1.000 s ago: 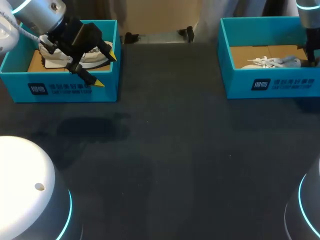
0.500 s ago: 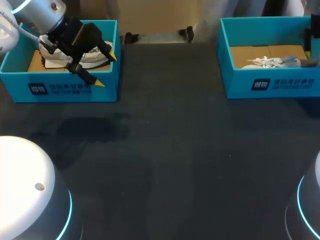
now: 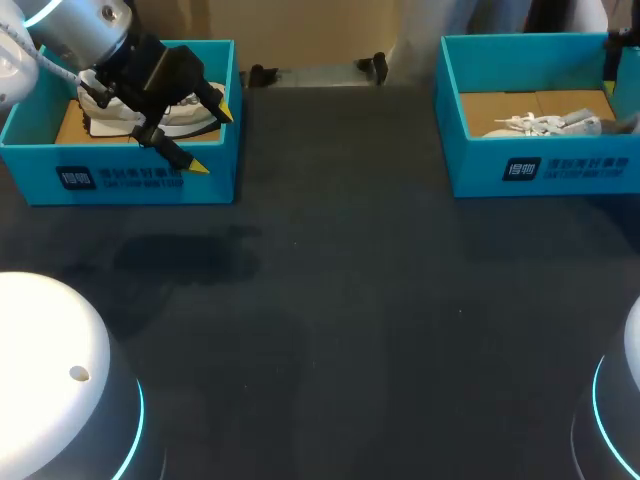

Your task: Take the shoe out of the shoebox, open the shoe tongue, remove and reinsert the insole, then place the shoe into the shoebox

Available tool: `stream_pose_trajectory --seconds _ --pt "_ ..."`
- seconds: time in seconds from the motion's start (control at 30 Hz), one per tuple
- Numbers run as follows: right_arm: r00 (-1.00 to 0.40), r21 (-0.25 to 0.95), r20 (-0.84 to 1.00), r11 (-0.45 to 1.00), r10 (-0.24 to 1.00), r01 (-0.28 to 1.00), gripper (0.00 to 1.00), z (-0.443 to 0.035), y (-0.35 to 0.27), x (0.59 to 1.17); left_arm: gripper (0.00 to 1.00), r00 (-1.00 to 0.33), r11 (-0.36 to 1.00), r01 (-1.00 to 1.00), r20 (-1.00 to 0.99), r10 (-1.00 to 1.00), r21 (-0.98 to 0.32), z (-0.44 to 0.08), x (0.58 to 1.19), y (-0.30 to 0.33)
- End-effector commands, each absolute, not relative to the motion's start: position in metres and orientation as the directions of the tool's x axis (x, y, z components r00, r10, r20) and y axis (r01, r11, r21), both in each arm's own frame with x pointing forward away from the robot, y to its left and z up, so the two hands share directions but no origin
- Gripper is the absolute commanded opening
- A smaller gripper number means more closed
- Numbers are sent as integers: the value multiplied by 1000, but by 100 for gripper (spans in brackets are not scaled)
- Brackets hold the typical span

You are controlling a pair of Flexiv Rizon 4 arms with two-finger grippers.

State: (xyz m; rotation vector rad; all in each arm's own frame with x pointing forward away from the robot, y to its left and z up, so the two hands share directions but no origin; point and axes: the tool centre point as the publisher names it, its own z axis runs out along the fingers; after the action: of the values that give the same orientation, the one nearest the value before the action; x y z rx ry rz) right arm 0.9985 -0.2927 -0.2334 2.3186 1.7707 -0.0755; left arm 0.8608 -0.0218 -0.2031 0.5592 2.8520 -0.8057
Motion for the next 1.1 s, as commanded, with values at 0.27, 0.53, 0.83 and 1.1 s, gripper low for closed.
stream_pose_trajectory --seconds 0.27,0.53,0.83,1.1 --pt "217 137 -152 -196 964 971 100 -215 -255 964 100 -924 791 382 -216 316 -478 -202 860 -21" --pt "215 130 -146 -196 966 972 100 -216 -253 960 100 -922 792 387 -222 319 -472 -196 863 -18" --pt "215 130 -146 -196 966 972 100 -216 -253 960 100 -898 777 440 -244 367 -449 -181 885 6" --pt "215 130 -146 -196 966 972 100 -216 -253 960 100 -660 595 752 -326 677 -284 -183 905 42"
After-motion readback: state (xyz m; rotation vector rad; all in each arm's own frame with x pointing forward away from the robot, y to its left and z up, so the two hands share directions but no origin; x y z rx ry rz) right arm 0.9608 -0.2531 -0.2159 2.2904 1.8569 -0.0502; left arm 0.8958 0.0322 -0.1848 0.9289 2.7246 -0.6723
